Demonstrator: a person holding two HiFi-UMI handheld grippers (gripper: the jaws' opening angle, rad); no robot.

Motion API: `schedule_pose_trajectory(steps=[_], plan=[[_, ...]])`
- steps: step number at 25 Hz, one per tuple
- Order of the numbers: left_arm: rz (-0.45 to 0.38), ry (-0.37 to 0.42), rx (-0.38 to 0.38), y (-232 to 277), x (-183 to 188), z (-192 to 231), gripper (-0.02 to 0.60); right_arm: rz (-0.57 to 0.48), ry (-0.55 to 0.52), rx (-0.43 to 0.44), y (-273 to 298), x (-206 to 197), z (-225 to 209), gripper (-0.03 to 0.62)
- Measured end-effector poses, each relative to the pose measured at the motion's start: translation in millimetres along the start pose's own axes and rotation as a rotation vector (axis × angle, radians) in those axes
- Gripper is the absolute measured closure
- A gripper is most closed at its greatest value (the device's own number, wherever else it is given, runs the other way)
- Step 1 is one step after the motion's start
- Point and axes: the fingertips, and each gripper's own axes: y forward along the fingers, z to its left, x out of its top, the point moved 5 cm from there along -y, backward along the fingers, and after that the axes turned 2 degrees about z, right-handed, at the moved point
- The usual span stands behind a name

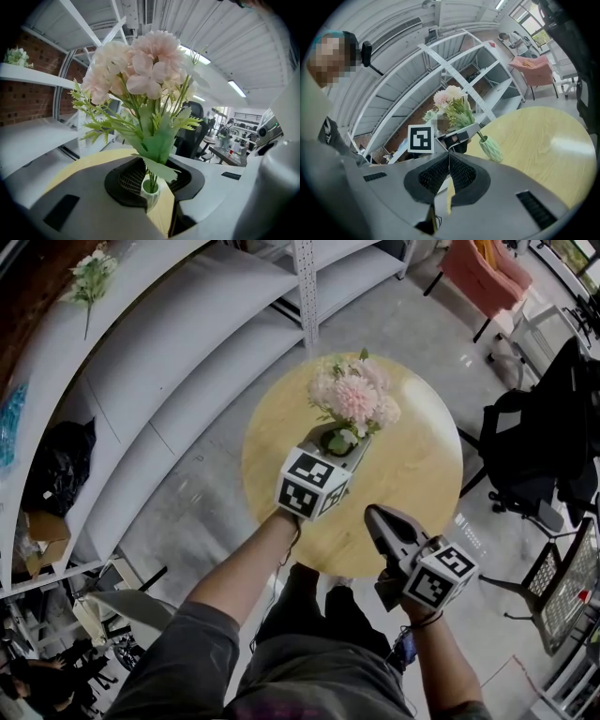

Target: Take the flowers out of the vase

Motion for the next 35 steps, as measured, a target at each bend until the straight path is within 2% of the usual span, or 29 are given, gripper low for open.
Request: schedule_pose_trajectory(steps=[14, 29, 35], plan=[[-0.038, 0.032, 0.027, -25, 52, -7, 0.483, -0.048, -0.027, 0.036, -6, 22, 15, 0.579], [-0.130, 0.099, 0.039, -75, 156, -36, 0.483, -0.129, -0.073, 0.080, -31, 62, 43, 0.579], [-0.143, 0.157, 0.057, -89, 187, -54, 0.483, -0.170, -0.081, 0.106, -44, 77, 51, 0.579]])
